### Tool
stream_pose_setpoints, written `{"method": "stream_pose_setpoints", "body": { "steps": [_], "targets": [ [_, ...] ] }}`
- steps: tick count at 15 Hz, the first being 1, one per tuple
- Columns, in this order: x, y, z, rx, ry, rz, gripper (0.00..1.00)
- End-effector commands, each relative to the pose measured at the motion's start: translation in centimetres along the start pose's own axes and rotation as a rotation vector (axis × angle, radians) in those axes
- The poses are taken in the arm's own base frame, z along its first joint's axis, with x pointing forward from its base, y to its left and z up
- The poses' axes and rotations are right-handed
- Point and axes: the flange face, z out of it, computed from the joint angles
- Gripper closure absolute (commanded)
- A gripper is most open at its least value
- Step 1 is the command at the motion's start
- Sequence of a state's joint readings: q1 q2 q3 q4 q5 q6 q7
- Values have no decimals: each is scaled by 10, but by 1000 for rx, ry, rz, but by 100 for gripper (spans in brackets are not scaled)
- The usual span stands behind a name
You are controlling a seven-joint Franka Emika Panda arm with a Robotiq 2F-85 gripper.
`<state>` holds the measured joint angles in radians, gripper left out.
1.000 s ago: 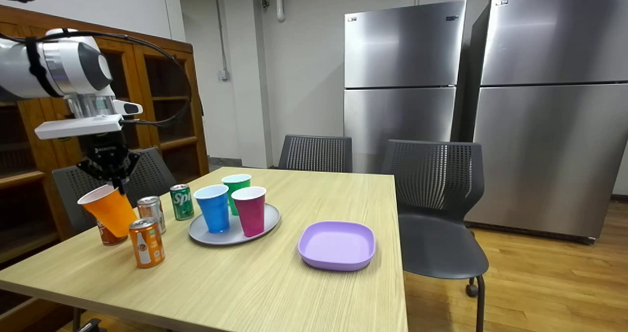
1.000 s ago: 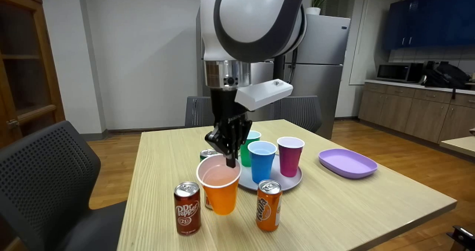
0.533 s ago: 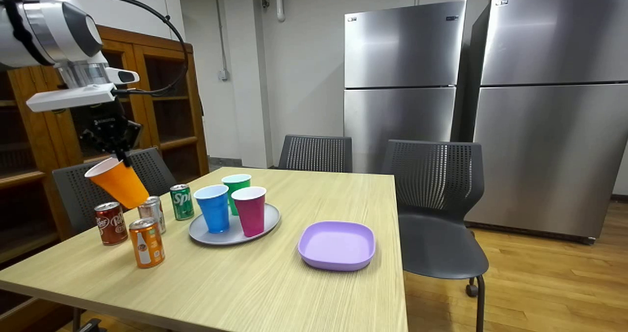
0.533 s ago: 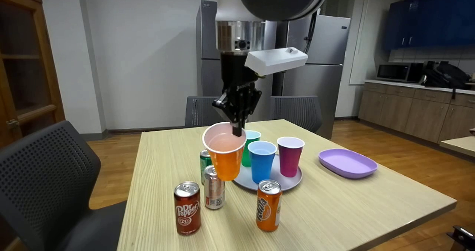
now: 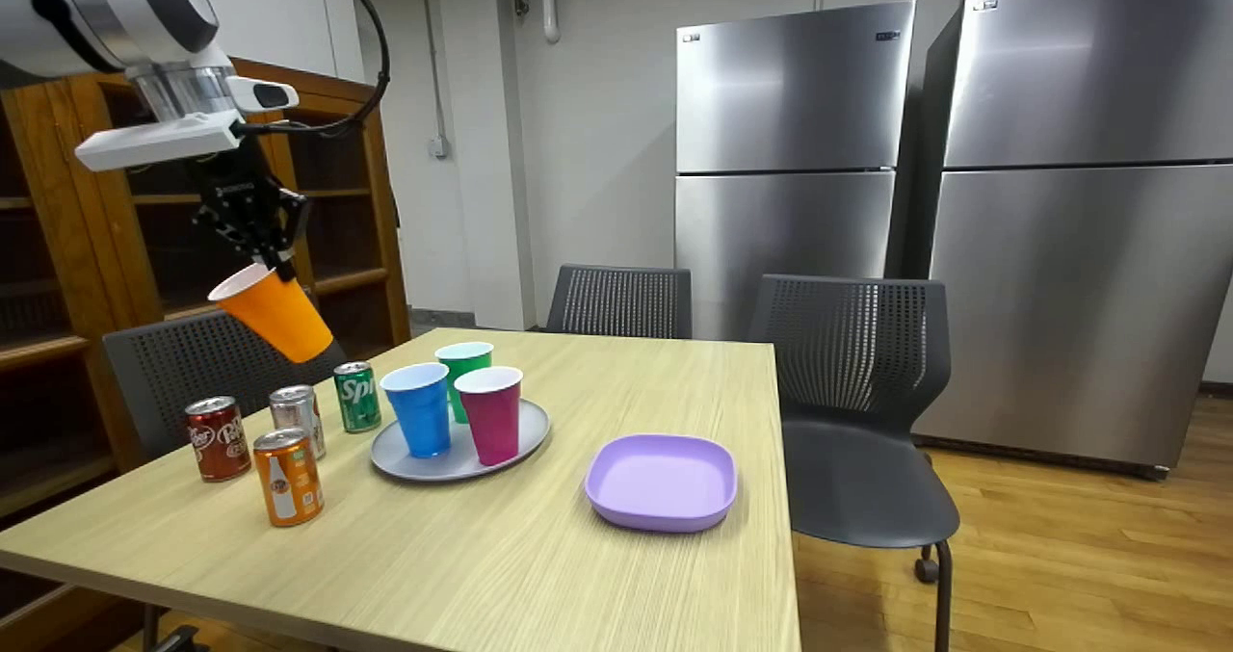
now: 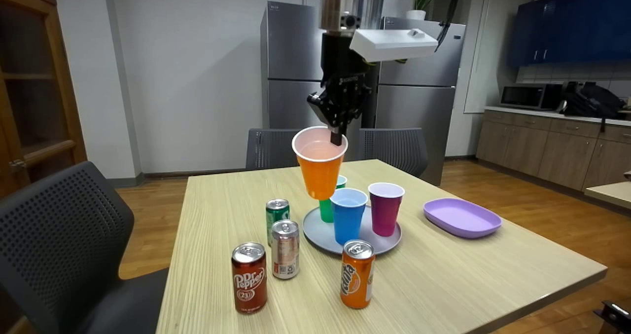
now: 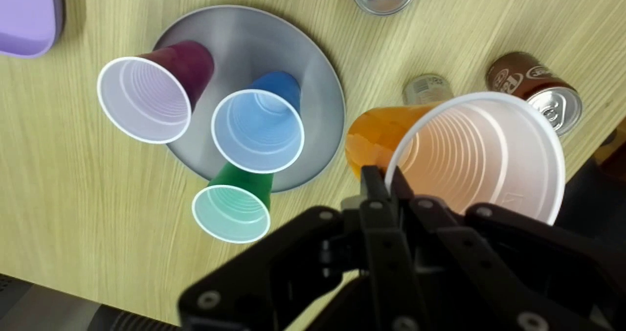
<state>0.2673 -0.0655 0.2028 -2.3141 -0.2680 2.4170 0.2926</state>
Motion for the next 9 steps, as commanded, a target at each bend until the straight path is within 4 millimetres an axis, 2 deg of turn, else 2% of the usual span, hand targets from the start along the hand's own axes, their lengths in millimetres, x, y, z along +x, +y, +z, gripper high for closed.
{"method": "stream_pose_setpoints", "body": {
  "steps": [1, 9],
  "targets": [
    [-4, 39, -11, -8, 13, 51, 99],
    [4, 144, 6, 49, 30, 125, 99]
  ]
}}
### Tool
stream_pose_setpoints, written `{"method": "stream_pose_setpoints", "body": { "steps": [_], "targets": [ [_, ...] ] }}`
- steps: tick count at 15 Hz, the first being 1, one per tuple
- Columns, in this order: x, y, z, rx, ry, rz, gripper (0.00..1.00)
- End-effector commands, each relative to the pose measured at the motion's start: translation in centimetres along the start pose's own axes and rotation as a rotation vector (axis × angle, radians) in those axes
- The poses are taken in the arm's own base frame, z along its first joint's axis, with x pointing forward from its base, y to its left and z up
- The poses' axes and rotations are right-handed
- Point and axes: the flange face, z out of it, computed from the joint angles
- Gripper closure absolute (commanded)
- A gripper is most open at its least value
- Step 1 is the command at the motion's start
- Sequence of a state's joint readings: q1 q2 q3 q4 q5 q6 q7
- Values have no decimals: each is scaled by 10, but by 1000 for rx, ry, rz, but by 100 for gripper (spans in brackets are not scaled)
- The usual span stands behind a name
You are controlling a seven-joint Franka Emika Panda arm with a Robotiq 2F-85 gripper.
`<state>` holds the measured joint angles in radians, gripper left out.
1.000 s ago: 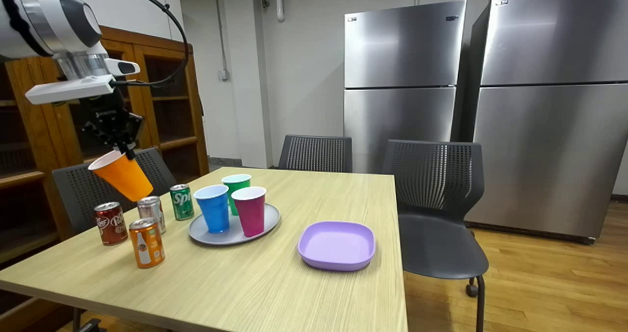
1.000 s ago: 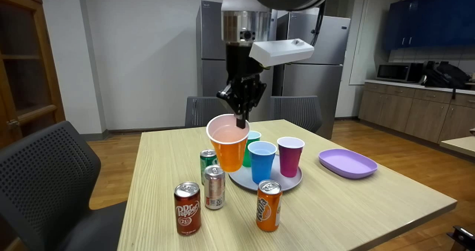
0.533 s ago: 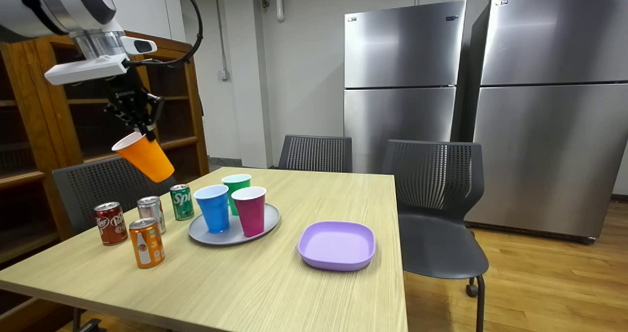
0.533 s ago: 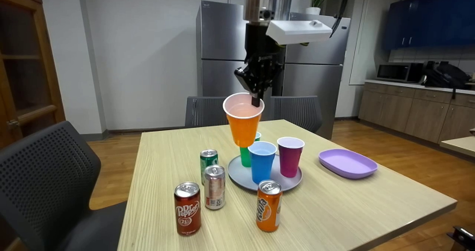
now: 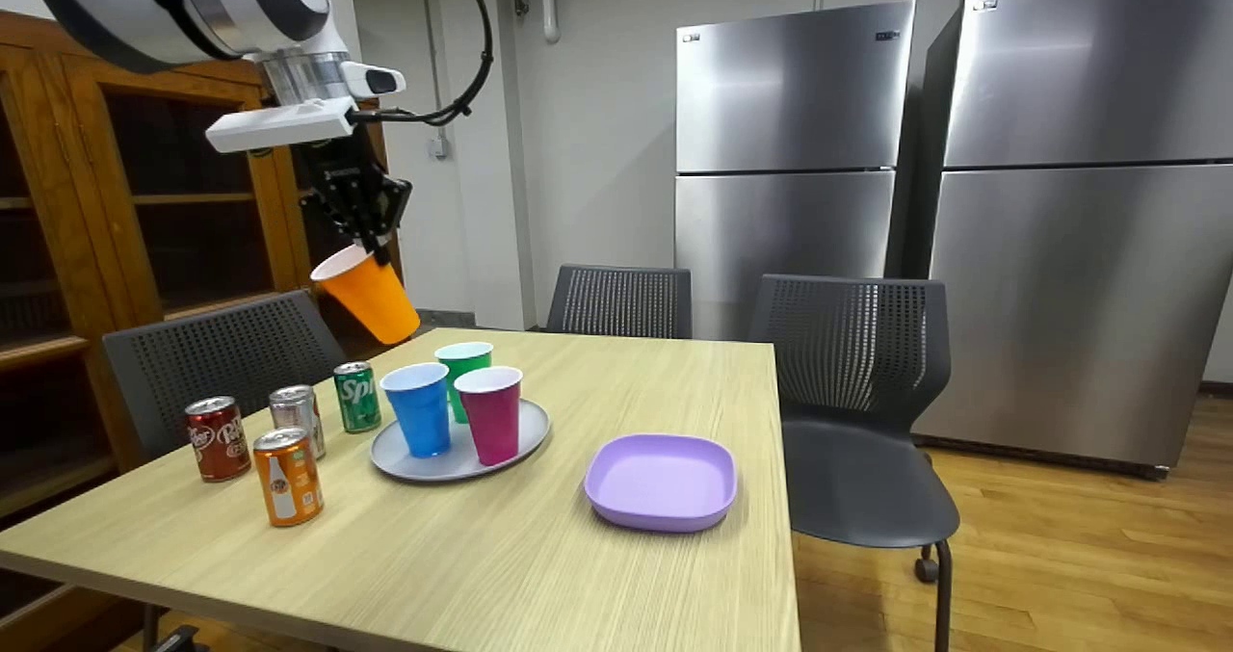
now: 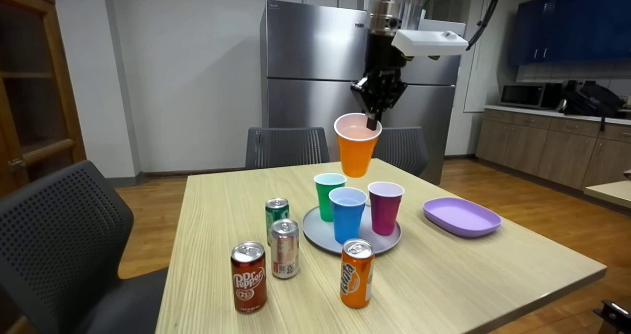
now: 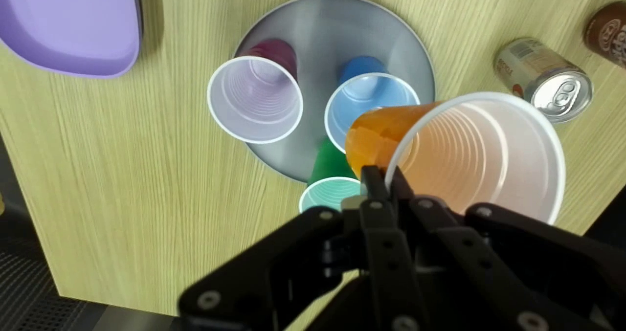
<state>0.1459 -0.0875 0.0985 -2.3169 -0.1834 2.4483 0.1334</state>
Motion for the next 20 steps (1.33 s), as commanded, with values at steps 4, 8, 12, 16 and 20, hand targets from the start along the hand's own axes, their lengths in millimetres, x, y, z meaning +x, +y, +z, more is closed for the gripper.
{"method": "stream_pose_setpoints", "body": {
  "steps": [4, 8, 12, 16, 20],
  "targets": [
    [16, 69, 9, 85, 42, 19, 99],
    [31, 99, 20, 121, 55, 42, 99],
    [39, 125, 20, 148, 55, 64, 99],
    [56, 141, 28, 166, 59, 78, 99],
    [74, 146, 50, 188, 22, 86, 99]
  ]
}}
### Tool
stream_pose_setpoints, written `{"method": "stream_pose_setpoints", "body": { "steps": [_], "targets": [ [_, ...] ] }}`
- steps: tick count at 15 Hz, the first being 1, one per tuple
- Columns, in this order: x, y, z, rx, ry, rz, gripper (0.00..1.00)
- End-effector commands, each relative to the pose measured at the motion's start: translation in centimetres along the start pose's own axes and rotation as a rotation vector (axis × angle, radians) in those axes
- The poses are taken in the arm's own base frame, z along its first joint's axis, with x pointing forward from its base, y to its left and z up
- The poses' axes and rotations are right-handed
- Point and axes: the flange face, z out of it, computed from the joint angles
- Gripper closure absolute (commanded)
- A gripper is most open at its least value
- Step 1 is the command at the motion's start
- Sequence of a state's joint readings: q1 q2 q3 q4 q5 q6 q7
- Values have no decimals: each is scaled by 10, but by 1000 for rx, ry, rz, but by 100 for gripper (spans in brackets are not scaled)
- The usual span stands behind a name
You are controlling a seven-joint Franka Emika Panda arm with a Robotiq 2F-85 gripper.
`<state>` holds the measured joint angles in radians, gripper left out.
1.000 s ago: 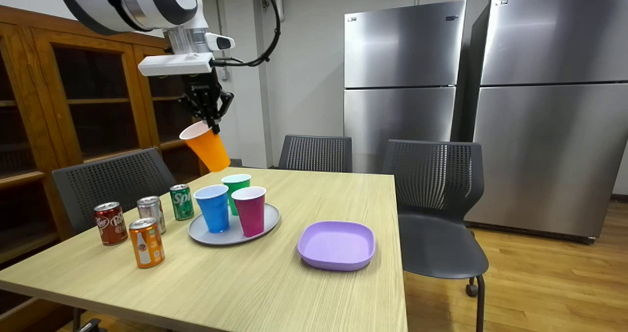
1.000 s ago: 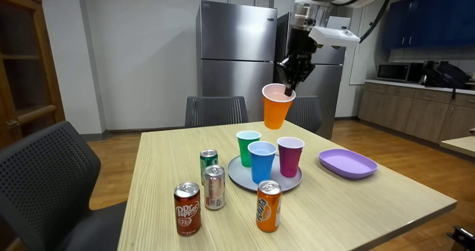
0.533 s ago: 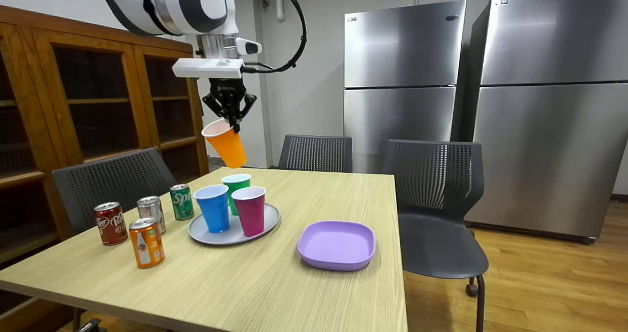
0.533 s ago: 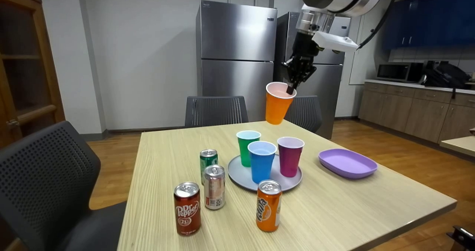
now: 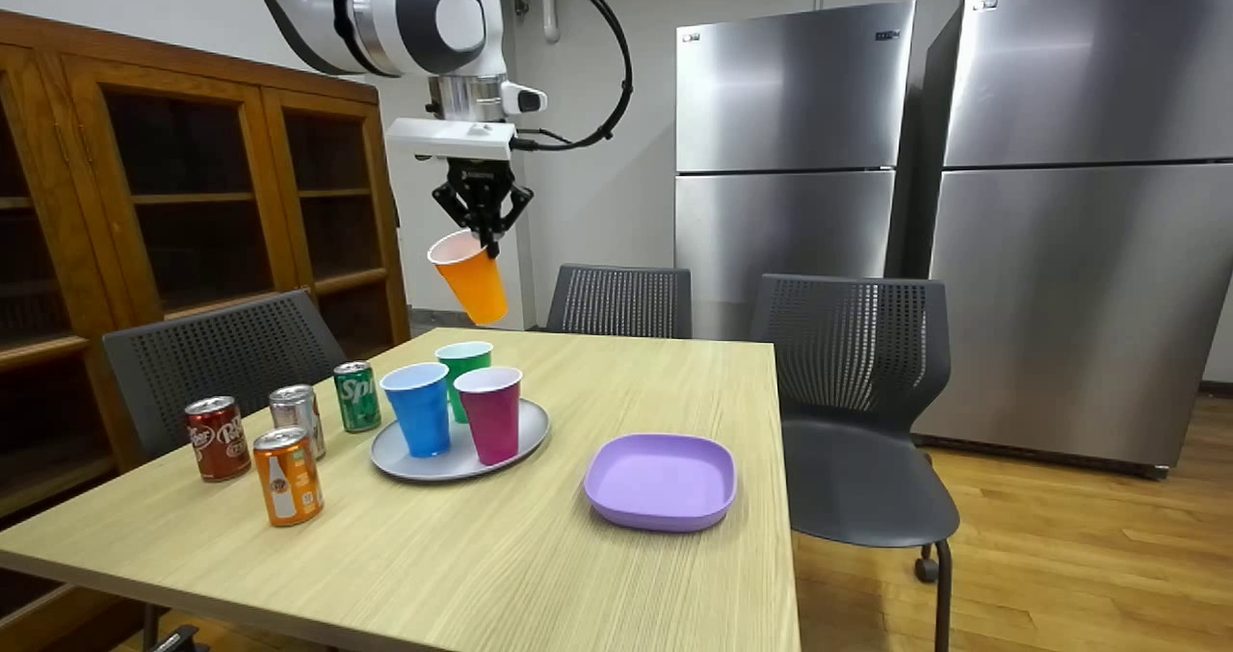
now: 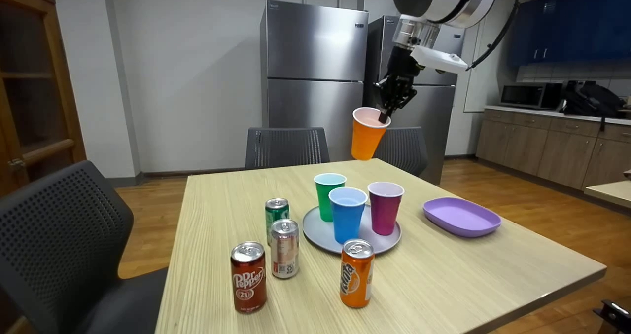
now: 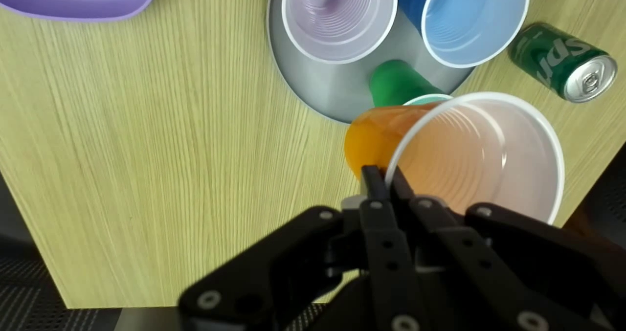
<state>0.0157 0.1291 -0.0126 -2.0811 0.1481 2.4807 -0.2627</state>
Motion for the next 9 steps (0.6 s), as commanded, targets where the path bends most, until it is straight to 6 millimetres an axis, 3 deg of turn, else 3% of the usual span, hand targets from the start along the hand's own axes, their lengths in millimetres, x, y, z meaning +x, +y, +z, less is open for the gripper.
{"method": "stream_pose_setpoints", "body": {
  "steps": [1, 9],
  "targets": [
    [24, 9, 19, 43, -53, -5, 99],
    [50, 32, 59, 63, -120, 28, 99]
  ]
}}
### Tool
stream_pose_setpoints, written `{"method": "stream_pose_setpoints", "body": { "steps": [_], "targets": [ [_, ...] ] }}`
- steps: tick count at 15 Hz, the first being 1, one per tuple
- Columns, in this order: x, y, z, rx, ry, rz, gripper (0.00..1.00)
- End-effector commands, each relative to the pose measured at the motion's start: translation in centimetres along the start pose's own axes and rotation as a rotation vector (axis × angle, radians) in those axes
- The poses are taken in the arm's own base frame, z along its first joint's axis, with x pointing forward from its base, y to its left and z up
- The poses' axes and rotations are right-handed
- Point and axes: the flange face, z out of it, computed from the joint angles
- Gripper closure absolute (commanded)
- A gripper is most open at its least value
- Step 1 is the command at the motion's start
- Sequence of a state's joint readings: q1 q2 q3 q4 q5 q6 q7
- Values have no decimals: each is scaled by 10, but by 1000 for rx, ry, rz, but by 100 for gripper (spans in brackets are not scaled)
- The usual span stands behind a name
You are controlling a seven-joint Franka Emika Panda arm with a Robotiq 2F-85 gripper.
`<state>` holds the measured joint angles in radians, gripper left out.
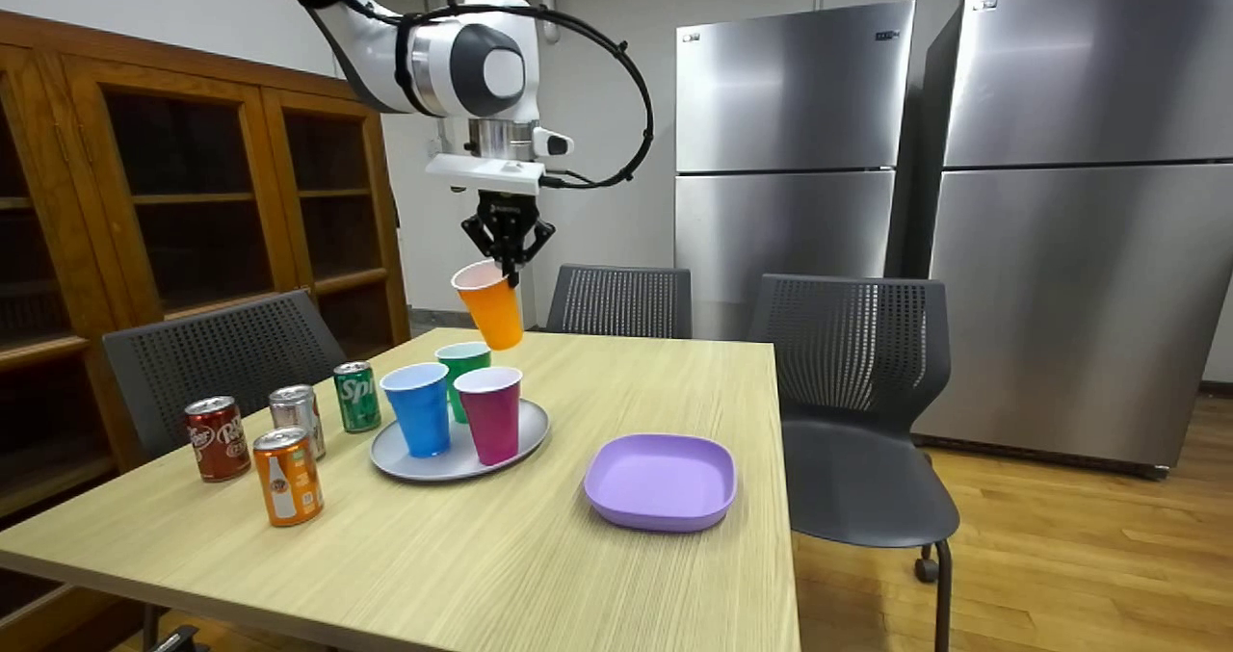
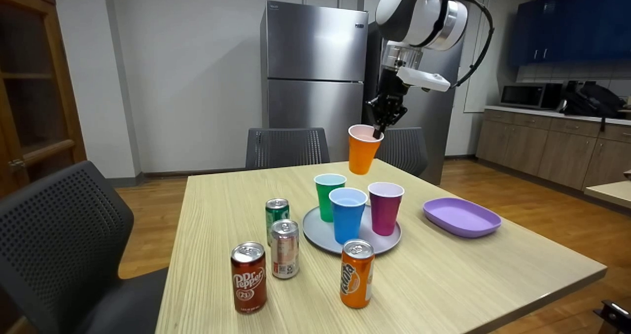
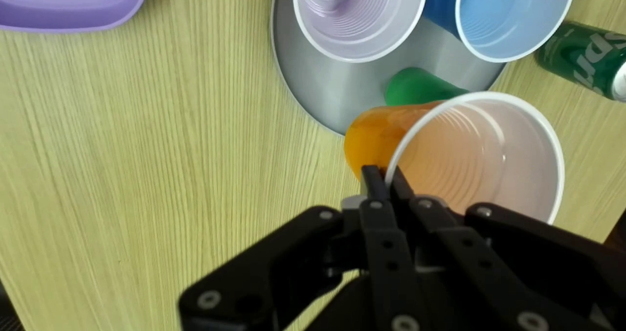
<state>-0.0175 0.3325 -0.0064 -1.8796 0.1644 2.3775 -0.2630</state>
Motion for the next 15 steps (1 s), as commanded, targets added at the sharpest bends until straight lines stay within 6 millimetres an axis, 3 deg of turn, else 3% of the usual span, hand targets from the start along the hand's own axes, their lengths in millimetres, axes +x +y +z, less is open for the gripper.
{"method": "stream_pose_setpoints", "body": {
  "steps": [1, 8, 15],
  "targets": [
    [22, 7, 8, 37, -29, -13, 99],
    [39, 8, 32, 53, -90, -19, 99],
    [41, 15, 55, 61, -145, -10, 99]
  ]
}}
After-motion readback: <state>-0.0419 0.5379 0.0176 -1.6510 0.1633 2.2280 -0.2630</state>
